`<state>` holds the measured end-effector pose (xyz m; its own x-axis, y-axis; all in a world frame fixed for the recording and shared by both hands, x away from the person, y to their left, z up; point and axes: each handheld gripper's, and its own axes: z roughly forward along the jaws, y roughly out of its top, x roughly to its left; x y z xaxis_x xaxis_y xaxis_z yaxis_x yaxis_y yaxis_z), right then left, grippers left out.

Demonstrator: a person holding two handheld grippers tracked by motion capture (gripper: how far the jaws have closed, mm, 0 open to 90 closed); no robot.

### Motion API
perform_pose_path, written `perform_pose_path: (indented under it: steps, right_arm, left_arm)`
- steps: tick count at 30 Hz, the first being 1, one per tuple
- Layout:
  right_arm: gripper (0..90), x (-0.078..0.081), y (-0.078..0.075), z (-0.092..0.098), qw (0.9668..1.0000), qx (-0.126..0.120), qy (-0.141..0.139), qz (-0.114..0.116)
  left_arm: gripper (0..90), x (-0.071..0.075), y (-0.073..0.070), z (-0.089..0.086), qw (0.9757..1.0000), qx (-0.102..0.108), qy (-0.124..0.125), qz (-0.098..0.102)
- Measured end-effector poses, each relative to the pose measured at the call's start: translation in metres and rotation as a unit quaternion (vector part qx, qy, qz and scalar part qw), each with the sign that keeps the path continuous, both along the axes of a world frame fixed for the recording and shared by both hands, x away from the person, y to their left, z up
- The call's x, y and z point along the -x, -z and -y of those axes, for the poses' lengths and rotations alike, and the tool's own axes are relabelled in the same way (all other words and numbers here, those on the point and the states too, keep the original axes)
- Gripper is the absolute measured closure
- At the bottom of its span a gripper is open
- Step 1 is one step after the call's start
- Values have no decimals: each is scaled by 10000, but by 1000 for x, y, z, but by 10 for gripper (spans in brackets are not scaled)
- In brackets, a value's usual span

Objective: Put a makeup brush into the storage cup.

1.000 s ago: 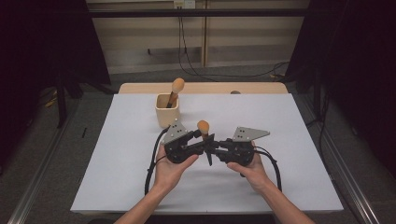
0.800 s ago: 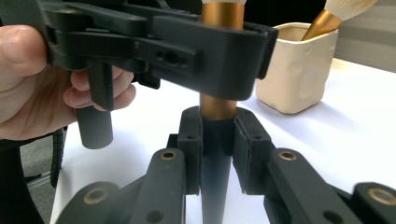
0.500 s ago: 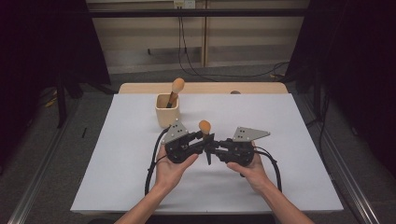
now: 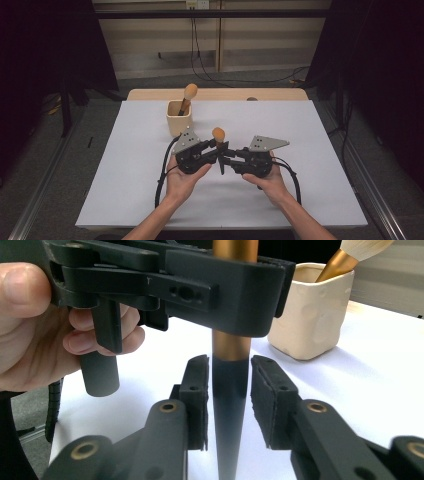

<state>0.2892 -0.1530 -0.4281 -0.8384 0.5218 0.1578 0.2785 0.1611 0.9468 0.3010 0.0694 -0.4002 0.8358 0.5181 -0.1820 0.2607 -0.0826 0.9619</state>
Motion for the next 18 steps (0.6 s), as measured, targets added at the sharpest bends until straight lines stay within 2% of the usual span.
perform_pose_path:
  steps: [7, 10, 18]
  right_arm:
    - [417, 0, -1, -3, 9999, 110, 105, -72]
    - [323, 0, 0, -5, 9997, 119, 63, -183]
    - [160, -2, -1, -2, 9998, 34, -21, -172]
  left_arm:
    - [694, -2, -1, -4, 10000, 13, -50, -1]
    - [694, -3, -2, -6, 9999, 38, -95, 17]
    - [694, -7, -4, -15, 9997, 80, -248, 27]
